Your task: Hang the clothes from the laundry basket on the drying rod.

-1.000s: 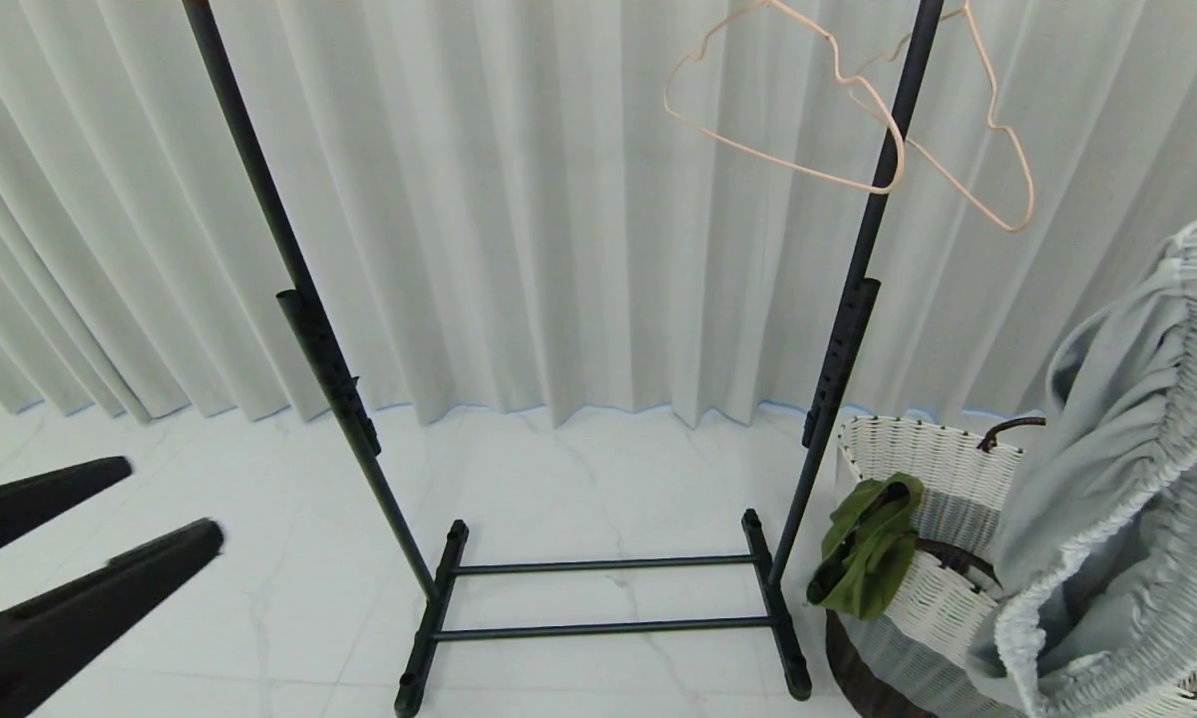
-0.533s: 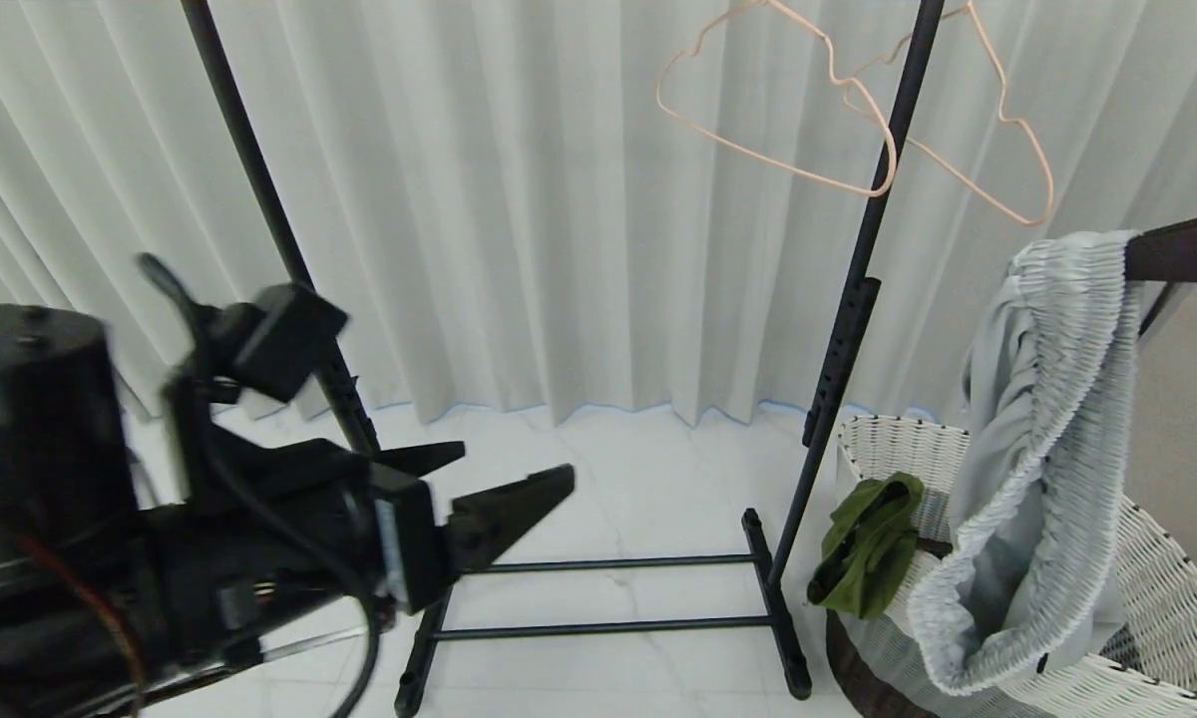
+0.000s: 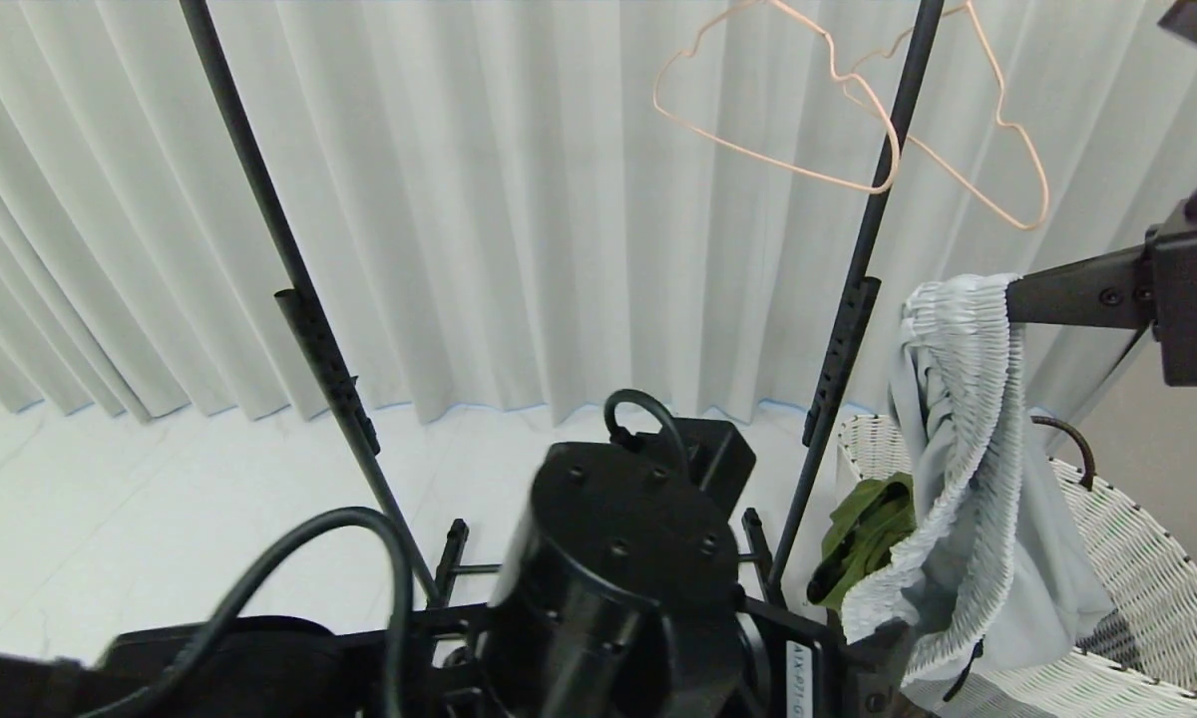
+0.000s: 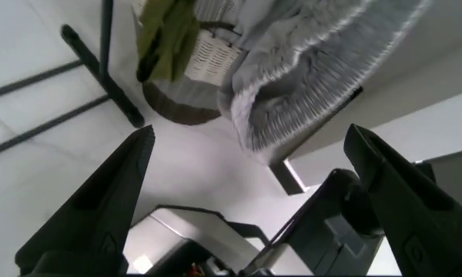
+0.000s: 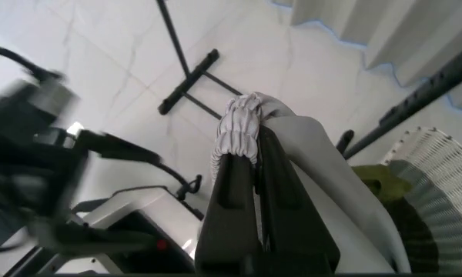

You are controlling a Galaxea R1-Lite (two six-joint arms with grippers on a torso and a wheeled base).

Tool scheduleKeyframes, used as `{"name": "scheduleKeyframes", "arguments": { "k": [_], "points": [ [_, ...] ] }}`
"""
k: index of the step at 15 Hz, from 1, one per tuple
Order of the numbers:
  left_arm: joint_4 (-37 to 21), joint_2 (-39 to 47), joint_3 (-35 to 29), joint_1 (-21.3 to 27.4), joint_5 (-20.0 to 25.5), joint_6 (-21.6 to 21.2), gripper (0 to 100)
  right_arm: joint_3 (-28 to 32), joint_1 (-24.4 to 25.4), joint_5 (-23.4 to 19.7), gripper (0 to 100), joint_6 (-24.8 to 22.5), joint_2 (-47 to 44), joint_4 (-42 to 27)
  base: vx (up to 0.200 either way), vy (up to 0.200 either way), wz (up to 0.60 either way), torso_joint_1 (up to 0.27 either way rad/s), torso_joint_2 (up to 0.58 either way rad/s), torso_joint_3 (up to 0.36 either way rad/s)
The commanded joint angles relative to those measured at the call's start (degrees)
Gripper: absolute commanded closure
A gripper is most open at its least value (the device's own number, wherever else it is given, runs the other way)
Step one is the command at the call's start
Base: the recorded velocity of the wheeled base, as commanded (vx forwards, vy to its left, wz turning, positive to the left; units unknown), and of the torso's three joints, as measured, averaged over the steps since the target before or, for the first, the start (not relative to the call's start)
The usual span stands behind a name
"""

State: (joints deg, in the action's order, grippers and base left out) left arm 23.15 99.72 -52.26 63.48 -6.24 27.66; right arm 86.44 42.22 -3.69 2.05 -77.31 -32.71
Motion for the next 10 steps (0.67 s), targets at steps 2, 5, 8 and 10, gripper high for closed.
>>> {"name": "scheduleKeyframes", "arguments": {
  "k": [2,5,8,10],
  "points": [
    [0.05,9.44,-4.96,-0.46,-0.17,3.89,0,-0.05,2.87,0.00,100,0.15,1.38,0.01,0.000,0.000,0.00,0.000,0.00,0.000],
    [1.72,13.22,-5.13,-2.66,-0.26,5.03,0,-0.05,3.84,0.00,100,0.24,1.90,0.01,0.000,0.000,0.00,0.000,0.00,0.000],
    [7.35,16.74,-4.08,-4.94,-0.09,4.95,0,0.13,3.93,0.00,100,0.24,2.25,0.01,0.000,0.000,0.00,0.000,0.00,0.000],
    [7.52,17.88,-3.29,-5.03,-0.17,4.95,0,-0.05,3.93,0.09,100,0.15,2.61,-0.08,0.000,0.000,0.00,0.000,0.00,0.000]
  ]
}}
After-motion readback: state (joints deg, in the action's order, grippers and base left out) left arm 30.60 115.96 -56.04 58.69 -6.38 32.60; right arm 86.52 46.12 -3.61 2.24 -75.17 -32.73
